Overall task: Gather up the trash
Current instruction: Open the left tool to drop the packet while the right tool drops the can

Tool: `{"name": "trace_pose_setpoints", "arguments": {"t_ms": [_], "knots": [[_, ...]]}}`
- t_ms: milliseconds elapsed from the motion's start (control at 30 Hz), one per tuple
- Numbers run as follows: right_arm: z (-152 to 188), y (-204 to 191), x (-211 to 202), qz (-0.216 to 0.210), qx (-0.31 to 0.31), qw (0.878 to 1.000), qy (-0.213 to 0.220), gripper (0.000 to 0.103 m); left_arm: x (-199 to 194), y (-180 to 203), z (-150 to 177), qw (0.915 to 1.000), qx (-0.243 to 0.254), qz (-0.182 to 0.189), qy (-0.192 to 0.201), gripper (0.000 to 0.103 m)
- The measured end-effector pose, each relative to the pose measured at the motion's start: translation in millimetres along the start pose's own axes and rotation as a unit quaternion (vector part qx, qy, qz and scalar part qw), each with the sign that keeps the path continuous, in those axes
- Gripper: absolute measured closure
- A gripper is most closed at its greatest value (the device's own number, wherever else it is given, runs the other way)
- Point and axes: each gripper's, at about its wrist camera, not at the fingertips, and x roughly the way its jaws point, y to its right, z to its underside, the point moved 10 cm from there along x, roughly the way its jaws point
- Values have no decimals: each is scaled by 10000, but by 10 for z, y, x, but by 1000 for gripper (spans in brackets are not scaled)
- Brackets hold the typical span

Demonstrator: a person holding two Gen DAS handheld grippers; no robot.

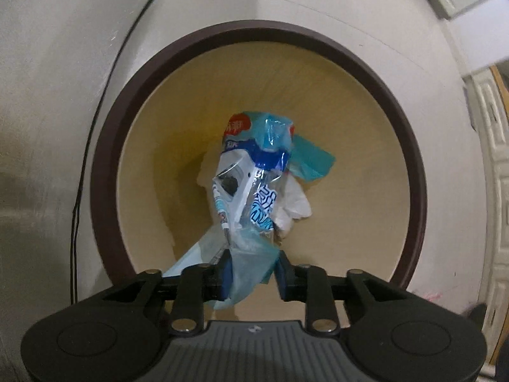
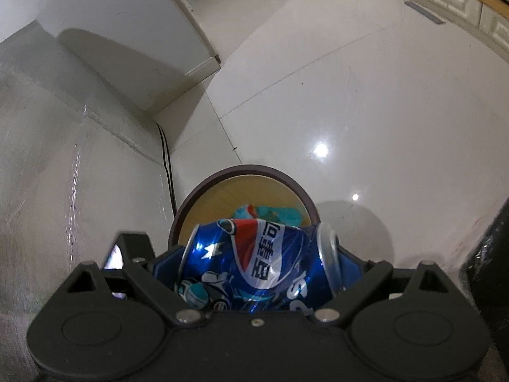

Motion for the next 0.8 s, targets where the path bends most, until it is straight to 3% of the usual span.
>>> {"name": "trace_pose_setpoints", "arguments": {"t_ms": [67, 100, 133, 233, 367, 567, 667, 800], "knots": [[-21, 5, 79, 4, 56, 10000, -9, 7, -86, 48, -20, 9998, 210, 11, 71, 40], [-32, 9, 119, 19, 78, 10000, -18, 7, -140, 43, -35, 9993, 332, -117, 137, 16], [-43, 16, 154, 28, 96, 9999, -23, 7, -214, 54, -54, 9981, 494, -250, 275, 12], [-65, 47, 266, 68, 137, 9999, -66, 7, -412, 90, -16, 9930, 997, -428, 464, 12], [-62, 51, 421, 92, 157, 9997, -182, 7, -619, -3, 108, 9874, 1282, -729, 581, 7], [10, -108, 654, -143, -303, 9986, -398, 6, -718, -156, 302, 9886, 1248, -698, 461, 3], [58, -105, 788, 6, -401, 9975, -582, 0, -749, -184, 330, 9895, 1189, -695, 435, 2], [118, -50, 829, 99, -451, 9958, -790, 0, -727, -213, 315, 9904, 1123, -686, 422, 2]]}}
